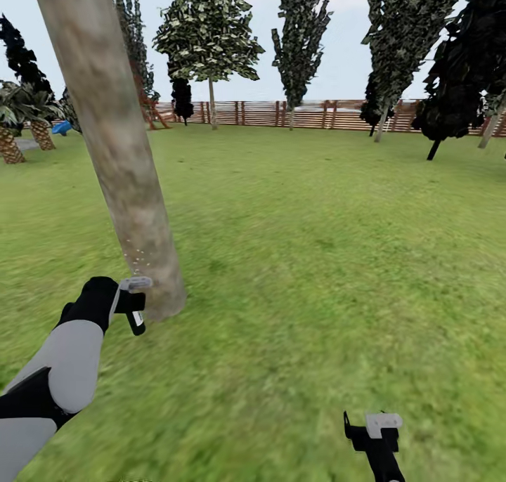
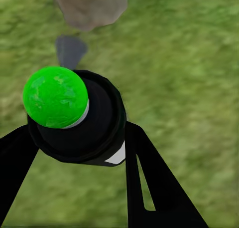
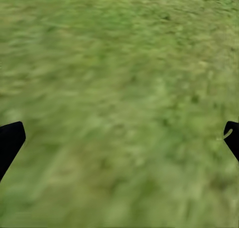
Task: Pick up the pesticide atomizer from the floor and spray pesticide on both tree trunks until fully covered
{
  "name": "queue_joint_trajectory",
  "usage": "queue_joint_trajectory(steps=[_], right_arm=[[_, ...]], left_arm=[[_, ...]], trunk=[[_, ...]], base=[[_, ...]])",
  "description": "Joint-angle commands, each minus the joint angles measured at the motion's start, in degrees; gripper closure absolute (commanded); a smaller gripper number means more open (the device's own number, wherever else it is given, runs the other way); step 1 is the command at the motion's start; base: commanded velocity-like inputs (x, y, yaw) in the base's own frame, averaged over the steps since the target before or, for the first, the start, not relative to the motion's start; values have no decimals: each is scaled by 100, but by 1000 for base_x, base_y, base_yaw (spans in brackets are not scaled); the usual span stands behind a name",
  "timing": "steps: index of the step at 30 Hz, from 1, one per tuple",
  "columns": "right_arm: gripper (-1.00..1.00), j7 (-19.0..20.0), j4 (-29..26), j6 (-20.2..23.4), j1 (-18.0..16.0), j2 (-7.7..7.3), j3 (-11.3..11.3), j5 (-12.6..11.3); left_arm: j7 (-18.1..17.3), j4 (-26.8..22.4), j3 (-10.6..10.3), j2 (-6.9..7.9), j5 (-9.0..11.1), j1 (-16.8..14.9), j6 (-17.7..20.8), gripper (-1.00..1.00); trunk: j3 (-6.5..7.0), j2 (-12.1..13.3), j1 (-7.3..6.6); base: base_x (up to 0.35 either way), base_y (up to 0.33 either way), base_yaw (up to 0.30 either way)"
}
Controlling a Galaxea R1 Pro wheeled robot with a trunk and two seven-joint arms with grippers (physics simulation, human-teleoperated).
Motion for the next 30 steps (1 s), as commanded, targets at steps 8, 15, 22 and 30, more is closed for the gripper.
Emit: queue_joint_trajectory(steps=[8, 15, 22, 30], right_arm=[[-100, -35, 7, -18, -5, 3, -25, 61], [-100, -35, 4, -18, -5, -2, -25, 61], [-100, -35, 10, -18, -5, -4, -25, 61], [-100, -35, 7, -18, -5, -2, -25, 61]], left_arm=[[-24, 4, 29, -66, -43, 0, -3, 100], [-31, 4, 43, -75, -32, 0, -13, 100], [-40, 4, 39, -67, -31, 8, -22, 100], [-41, 4, 55, -76, -31, 8, -22, 100]], trunk=[[-5, -2, 0], [-5, -2, 0], [-5, -2, 0], [-5, -2, 0]], base=[[146, -269, 264], [162, -257, 35], [176, -243, 1], [179, -241, 184]])
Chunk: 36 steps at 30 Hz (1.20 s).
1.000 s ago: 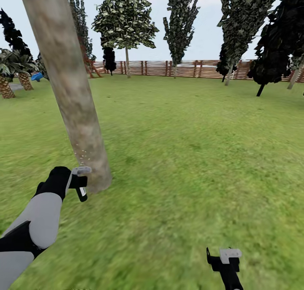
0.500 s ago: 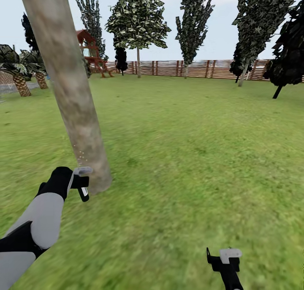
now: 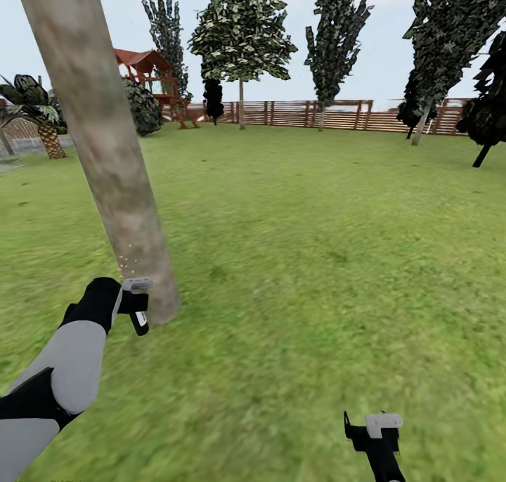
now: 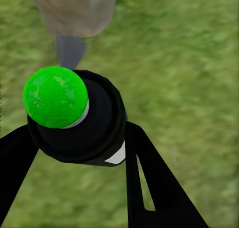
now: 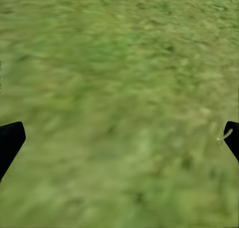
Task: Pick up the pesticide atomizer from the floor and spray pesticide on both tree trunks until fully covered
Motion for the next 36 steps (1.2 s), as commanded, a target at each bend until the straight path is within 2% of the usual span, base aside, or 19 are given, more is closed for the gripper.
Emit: queue_joint_trajectory(steps=[1, 5, 7, 8, 10, 12, 13, 15, 17, 23, 28, 33, 36], right_arm=[[-100, -35, 11, -18, -5, -1, -24, 61], [-100, -35, 13, -18, -5, 0, -24, 61], [-100, -35, 13, -18, -5, 4, -24, 61], [-100, -35, 13, -18, -5, 5, -24, 61], [-100, -35, 13, -18, -5, 6, -24, 61], [-100, -35, 13, -18, -5, 6, -24, 61], [-100, -35, 13, -18, -5, 4, -24, 61], [-100, -35, 13, -18, -5, 4, -24, 61], [-100, -35, 13, -18, -5, 6, -24, 61], [-100, -35, 7, -21, -5, -1, -26, 61], [-100, -35, 4, -18, -5, -2, -29, 61], [-100, -35, 11, -18, -5, -2, -25, 61], [-100, -35, 11, -18, -5, -2, -25, 61]], left_arm=[[-50, -7, 35, -4, -60, -8, 11, 100], [-64, -20, 56, 94, -60, -8, 31, 100], [-66, -18, 43, 189, -55, -3, 35, 100], [-67, -17, 32, 186, -58, -1, 32, 100], [-65, -10, 20, 96, -59, -9, 34, 100], [-55, -19, 20, -164, -71, -42, 43, 100], [-52, -22, 21, -220, -67, -55, 44, 100], [-52, -24, 25, -241, -62, -60, 45, 100], [-65, -25, 6, -181, -60, -23, 42, 100], [-60, -25, 13, -261, -60, -13, 3, 100], [-66, -25, 11, -175, -60, -10, 10, 100], [-71, -25, 37, 75, -60, -4, 16, 100], [-39, -25, 52, 130, -77, 0, 6, 100]], trunk=[[-5, -2, 1], [-5, -2, 1], [-5, -2, 1], [-5, -2, 1], [-5, -2, 1], [-5, -2, 1], [-5, -2, 1], [-5, -2, 1], [-5, -2, 1], [-5, -2, 1], [-5, -2, 1], [-5, -2, 1], [-5, -2, 1]], base=[[179, -241, 275], [179, -241, 277], [179, -241, 277], [178, -241, 277], [173, -241, 276], [177, -240, 267], [198, -228, 260], [216, -212, 254], [232, -198, 144], [222, -201, 5], [179, -226, 0], [50, -265, 8], [9, -271, 178]])
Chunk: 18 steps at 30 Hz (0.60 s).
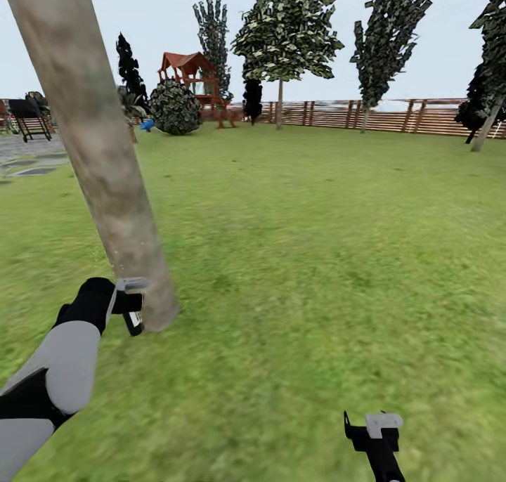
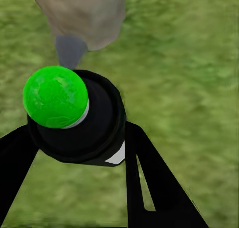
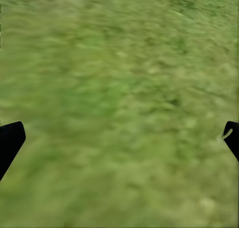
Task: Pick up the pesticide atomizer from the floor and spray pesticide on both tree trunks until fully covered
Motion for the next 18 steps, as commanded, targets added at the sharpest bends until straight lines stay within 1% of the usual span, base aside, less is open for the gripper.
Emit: queue_joint_trajectory(steps=[1, 2, 4, 6, 8, 10, 12, 13, 14, 16, 18], right_arm=[[-100, -35, 9, -18, -5, 0, -25, 61], [-100, -35, 8, -18, -5, 1, -25, 61], [-100, -35, 8, -18, -5, 1, -25, 61], [-100, -35, 6, -18, -5, 2, -25, 61], [-100, -35, 7, -18, -5, 5, -25, 61], [-100, -35, 4, -18, -5, 6, -25, 61], [-100, -35, 3, -18, -5, 5, -25, 61], [-100, -35, 3, -18, -5, 5, -25, 61], [-100, -35, 3, -18, -5, 2, -25, 61], [-100, -35, 3, -18, -5, 1, -25, 61], [-100, -35, 4, -18, -5, 3, -25, 61]], left_arm=[[-40, -7, 39, 17, -43, -7, 14, 100], [-31, -7, 41, 51, -41, -7, 13, 100], [-19, -7, 33, 163, -29, -6, 11, 100], [-9, -5, 0, 187, -26, -6, 11, 100], [73, 5, -5, 156, -58, -9, 16, 100], [257, 12, 5, 99, -39, -48, 36, 100], [434, 12, 9, -31, -29, -69, 55, 100], [455, 12, -2, -52, -38, -47, 53, 100], [465, 11, -13, -58, -52, -27, 39, 100], [450, 11, -21, -23, -62, -11, 17, 100], [437, 11, -27, -10, -67, -1, 0, 100]], trunk=[[-5, -2, -1], [-5, -2, -1], [-5, -2, -1], [-5, -2, -1], [-5, -2, -1], [-5, -2, -1], [-5, -2, -1], [-5, -2, -1], [-5, -2, -1], [-5, -2, -1], [-5, -2, -1]], base=[[57, -237, 246], [98, -206, 257], [90, -107, 270], [31, -35, 275], [7, -8, 277], [2, -3, 277], [1, -1, 275], [0, 0, 221], [0, 0, 119], [63, 0, 58], [250, 0, 15]])
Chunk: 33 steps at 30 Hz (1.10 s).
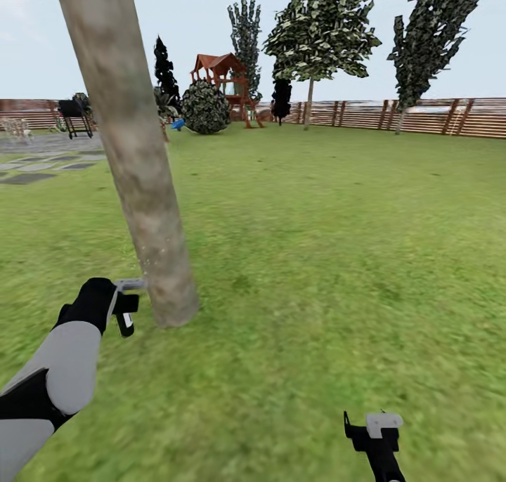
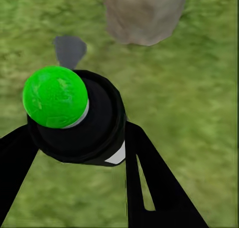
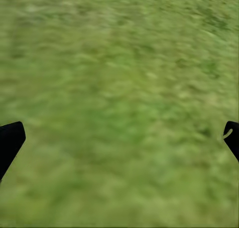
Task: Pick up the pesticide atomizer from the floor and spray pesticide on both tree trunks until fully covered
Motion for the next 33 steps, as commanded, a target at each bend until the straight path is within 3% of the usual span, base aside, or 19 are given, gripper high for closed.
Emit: queue_joint_trajectory(steps=[1, 9, 14, 17, 18, 20, 22, 33], right_arm=[[-100, -37, 9, -18, -5, -2, -24, 61], [-100, -37, 9, -18, -5, -3, -24, 61], [-100, -37, 17, -18, -5, -3, -24, 61], [-100, -37, 17, -18, -5, -3, -24, 61], [-100, -37, 17, -16, -5, -3, -24, 61], [-100, -37, 17, -14, -5, -3, -24, 61], [-100, -37, 17, -11, -5, -3, -24, 61], [-100, -37, 17, -17, -5, 5, -24, 61]], left_arm=[[-50, -9, 31, -21, -66, -4, 6, 100], [-55, -15, 41, -289, -65, -64, 63, 100], [-60, -14, 30, -204, -79, -17, 46, 100], [-83, 5, 36, 133, -47, 249, 15, 100], [-78, 44, 50, 131, -26, 356, 1, 100], [-70, 59, 58, -109, -23, 384, 9, 100], [-70, 60, 60, -220, -23, 390, 6, 100], [-14, 16, 113, -146, -11, 912, -20, 100]], trunk=[[-5, -2, 2], [-5, -2, 2], [-5, -2, 2], [-5, -2, 2], [-5, -2, 2], [-5, -2, 2], [-5, -2, 2], [-5, -2, 2]], base=[[307, 0, 5], [283, -91, 1], [-90, -225, 0], [-66, -39, 0], [-8, -5, 0], [-2, -1, 0], [0, 0, 0], [142, -61, 0]])
